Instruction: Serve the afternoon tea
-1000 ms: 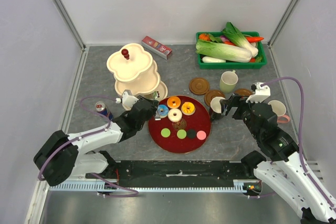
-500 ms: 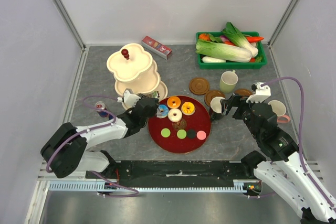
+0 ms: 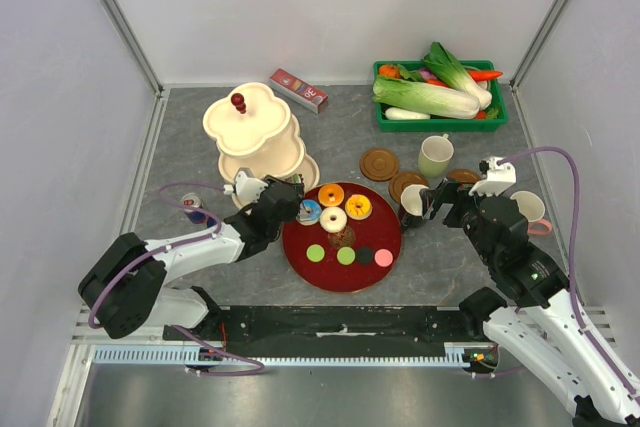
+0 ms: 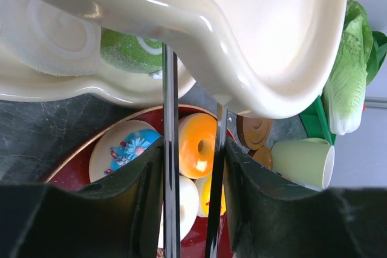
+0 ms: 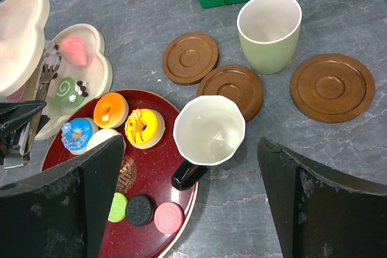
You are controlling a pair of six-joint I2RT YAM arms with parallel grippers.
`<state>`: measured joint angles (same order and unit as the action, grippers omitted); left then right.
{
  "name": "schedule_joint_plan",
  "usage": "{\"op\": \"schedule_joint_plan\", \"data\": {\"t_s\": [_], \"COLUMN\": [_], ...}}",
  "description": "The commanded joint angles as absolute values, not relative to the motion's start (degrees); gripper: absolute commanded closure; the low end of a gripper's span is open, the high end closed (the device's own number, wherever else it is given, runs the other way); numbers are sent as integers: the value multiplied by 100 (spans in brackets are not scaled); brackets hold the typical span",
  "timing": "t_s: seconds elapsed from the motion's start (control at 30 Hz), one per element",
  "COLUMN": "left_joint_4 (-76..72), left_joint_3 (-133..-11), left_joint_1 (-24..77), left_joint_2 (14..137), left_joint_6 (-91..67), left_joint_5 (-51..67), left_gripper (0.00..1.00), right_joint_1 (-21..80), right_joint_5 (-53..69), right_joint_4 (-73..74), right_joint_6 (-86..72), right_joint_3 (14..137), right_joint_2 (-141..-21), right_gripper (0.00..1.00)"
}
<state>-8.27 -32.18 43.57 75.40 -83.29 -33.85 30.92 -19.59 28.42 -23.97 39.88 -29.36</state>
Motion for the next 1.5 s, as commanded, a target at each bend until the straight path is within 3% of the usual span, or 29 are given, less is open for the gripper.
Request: {"op": "schedule_joint_plan", "data": {"t_s": [0.0, 0.73, 1.47], "left_joint_4": [-800, -176, 343], "left_joint_3": [-3436, -3270, -3032], "left_joint_1": [4324, 4333, 4333], "left_joint_2": [7471, 6786, 6126], "left_joint_6": [-8552, -8692, -8359], "left_joint_5": [-3727, -3463, -2488], "left_gripper": [53, 53, 54], "right_joint_1": [3102, 3103, 3094], "right_joint_5": [-2083, -2048, -2013], "right_joint_4": [2830, 2821, 2786], "right_joint_6": [-2391, -2391, -2408], "right_joint_3": [4140, 4131, 4078], "right_joint_2": [-2944, -2979, -2979], "right_gripper": [2, 2, 2]}}
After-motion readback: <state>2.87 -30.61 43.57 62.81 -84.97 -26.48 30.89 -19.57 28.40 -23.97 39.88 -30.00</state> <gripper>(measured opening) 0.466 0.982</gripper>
